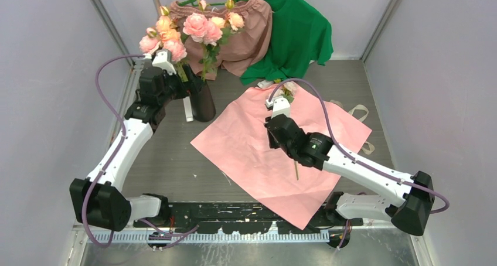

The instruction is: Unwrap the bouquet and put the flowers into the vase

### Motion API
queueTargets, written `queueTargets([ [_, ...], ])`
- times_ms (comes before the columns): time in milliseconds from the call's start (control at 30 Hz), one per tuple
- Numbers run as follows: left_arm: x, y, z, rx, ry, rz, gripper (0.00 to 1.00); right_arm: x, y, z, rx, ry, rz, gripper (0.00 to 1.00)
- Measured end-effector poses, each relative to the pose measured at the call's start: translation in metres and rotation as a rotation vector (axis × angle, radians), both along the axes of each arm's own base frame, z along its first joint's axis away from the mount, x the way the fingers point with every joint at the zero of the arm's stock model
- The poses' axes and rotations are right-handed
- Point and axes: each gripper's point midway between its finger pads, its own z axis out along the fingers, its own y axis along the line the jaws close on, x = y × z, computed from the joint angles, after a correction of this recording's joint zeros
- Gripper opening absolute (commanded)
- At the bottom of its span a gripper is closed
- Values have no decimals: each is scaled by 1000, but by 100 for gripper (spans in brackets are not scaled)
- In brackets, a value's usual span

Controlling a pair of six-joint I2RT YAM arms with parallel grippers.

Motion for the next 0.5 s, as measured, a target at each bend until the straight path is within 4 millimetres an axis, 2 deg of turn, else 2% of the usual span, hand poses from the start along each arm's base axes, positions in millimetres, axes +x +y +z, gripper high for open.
queueTargets([
  [133,-13,5,11,15,0,6,100,14,-12,-7,30,28,-61,26],
  [267,-29,9,22,31,-14,0,100,46,-38,-20,63,68,-190,32],
  [400,-40,11,32,37,-30,-8,100,66,-57,-42,73,132,-282,44],
  [500,-43,11,36,35,-34,-11,100,75,-59,-63,69,187,-309,45],
])
